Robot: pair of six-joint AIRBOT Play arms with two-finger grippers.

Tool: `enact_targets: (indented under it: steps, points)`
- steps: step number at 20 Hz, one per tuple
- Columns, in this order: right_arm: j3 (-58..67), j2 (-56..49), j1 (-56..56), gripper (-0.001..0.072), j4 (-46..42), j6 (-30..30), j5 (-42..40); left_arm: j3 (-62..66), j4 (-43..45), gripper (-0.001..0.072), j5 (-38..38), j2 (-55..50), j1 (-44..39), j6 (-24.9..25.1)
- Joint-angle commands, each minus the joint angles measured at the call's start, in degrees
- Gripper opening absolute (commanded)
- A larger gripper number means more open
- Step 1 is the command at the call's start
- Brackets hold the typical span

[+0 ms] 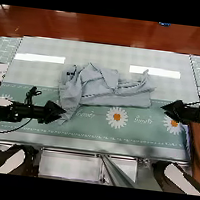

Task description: Fold the shirts.

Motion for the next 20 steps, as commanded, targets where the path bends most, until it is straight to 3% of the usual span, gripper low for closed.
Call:
enact_targets:
  steps: [1,4,9,14,17,20]
  points:
    - [-0.2,0.1,0.0,0.0412,0.8,-0.7,0.5,0.0,-2.5,0.0504,4.9,-3.0,-3.3,1.6]
    - [-0.2,0.1,0.0,0.0412,1.0,-0.8,0.1,1.1,-3.0,0.0504,6.1,-5.2,-3.3,2.2]
    - [-0.2,0.0,0.0,0.0412,1.0,-0.7,-0.7,1.3,-12.5,0.0503,7.0,-8.3,-3.7,9.0]
    - [-0.2,0.0,0.0,0.0412,1.0,-0.7,-1.0,2.4,-14.5,0.0503,4.0,-11.9,-5.1,12.5]
    - [-0.2,0.0,0.0,0.0412,1.0,-0.7,-1.1,5.4,-12.6,0.0502,1.6,-12.0,-5.1,12.1]
    - [-0.2,0.0,0.0,0.0412,1.0,-0.8,-1.1,9.7,-5.7,0.0501,-1.4,-12.0,-5.1,7.4]
